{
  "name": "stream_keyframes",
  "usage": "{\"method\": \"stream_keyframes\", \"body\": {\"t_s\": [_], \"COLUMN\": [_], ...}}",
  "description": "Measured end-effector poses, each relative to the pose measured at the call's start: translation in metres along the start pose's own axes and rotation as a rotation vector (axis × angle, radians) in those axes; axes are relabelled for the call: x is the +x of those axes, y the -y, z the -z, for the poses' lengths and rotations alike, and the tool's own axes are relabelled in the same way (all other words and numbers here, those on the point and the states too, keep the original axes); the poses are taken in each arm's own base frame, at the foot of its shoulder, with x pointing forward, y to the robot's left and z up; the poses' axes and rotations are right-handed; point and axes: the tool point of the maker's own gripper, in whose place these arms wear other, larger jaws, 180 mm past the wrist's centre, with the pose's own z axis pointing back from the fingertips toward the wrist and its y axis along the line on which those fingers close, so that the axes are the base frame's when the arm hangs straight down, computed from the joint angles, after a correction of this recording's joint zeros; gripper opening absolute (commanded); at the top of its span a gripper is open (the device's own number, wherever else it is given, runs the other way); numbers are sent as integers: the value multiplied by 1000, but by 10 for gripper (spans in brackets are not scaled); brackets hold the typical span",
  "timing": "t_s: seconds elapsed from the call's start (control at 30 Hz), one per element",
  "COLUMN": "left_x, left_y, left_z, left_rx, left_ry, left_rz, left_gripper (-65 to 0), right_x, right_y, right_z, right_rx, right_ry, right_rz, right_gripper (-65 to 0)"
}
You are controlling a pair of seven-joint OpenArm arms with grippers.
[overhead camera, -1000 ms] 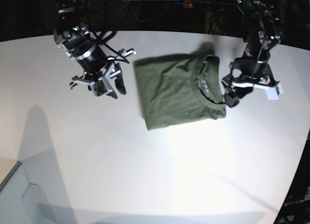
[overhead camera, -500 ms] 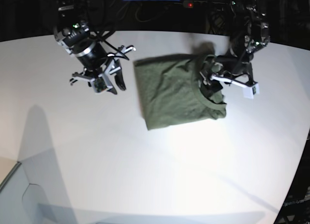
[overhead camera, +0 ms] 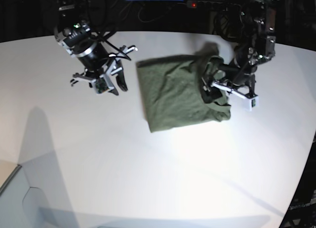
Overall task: Layout the t-shirt on the table in an organized manner, then fold the t-shirt properly
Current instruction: 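Grasp the collar end of the folded shirt with the left gripper, then rotate the folded shirt with the left gripper so the collar faces the robot's front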
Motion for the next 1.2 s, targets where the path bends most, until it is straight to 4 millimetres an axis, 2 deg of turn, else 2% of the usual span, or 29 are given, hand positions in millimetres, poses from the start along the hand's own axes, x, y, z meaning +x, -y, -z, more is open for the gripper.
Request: {"method": "stream_keyframes", "body": {"t_s": [0.2, 0.4, 0.73, 0.8, 0.93, 1.1, 1.2], "left_x": [-15, -12, -19, -21, -26, -24, -22], "left_y": [-17, -22, -10, -5, -5, -3, -5], "left_z": [5, 3, 27, 30, 30, 32, 35], "left_rx": [39, 47, 12, 6, 1, -5, -3], "left_ry": [-51, -49, -82, -86, -102, -121, -136], "left_rz": [1, 23, 109, 124, 131, 133, 135], "left_gripper": [-111, -110, -120, -170, -377, -499, -650], "right_x": [0, 0, 3, 3, 3, 5, 7], "right_y": [0, 1, 3, 3, 3, 7, 8], "right_z": [0, 0, 1, 1, 1, 2, 2], "right_rx": [0, -1, -3, -3, -3, -6, -8], "right_ry": [1, -2, 5, 7, 6, 10, 13], "right_rz": [0, -7, -10, -10, -10, -25, -28], "right_gripper": [-520, -520, -520, -520, -520, -520, -520]}}
